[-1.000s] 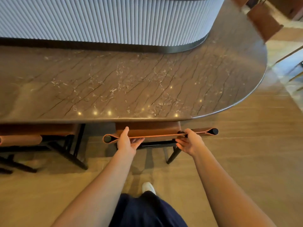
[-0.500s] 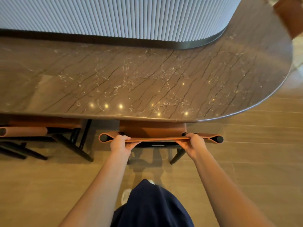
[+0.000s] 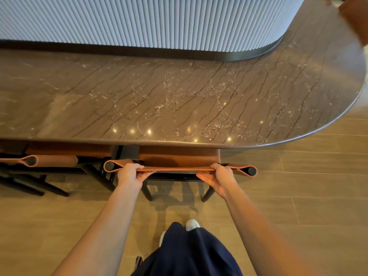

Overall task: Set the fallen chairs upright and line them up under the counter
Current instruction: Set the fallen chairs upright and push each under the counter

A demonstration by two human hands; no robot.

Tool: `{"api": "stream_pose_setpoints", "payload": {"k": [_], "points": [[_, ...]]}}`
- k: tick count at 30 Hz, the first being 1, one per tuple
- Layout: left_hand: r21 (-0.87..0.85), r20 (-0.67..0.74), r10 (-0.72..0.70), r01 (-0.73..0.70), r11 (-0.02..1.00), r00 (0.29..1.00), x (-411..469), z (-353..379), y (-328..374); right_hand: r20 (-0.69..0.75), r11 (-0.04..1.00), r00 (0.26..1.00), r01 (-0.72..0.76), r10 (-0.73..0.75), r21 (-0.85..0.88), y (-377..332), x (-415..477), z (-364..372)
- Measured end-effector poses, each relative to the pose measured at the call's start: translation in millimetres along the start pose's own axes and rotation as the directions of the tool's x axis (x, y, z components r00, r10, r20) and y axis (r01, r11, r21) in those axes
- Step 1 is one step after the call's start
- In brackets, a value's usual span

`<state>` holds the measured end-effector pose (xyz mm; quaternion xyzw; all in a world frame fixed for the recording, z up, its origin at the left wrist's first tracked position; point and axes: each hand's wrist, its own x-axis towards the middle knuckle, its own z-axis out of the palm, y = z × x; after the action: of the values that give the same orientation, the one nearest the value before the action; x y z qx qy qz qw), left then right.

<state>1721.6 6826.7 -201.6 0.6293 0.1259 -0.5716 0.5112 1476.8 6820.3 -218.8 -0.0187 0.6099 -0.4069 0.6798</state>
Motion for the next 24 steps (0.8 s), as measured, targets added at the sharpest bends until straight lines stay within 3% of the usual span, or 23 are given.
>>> {"api": "stream_pose_setpoints", "payload": {"k": [12,24], "points": [[0.002,0.024,-0.083,0.083,0.997,0.996,26,-3,35,-0.042,1.0,0.999,-0.004,0.005,0.012,3,9,33],[0.033,0.108,-0.041,0.038,0.999,0.993,19,-11,30,-0.088,0.99,0.996,-0.015,0.002,-0.142,5,2,31]]}}
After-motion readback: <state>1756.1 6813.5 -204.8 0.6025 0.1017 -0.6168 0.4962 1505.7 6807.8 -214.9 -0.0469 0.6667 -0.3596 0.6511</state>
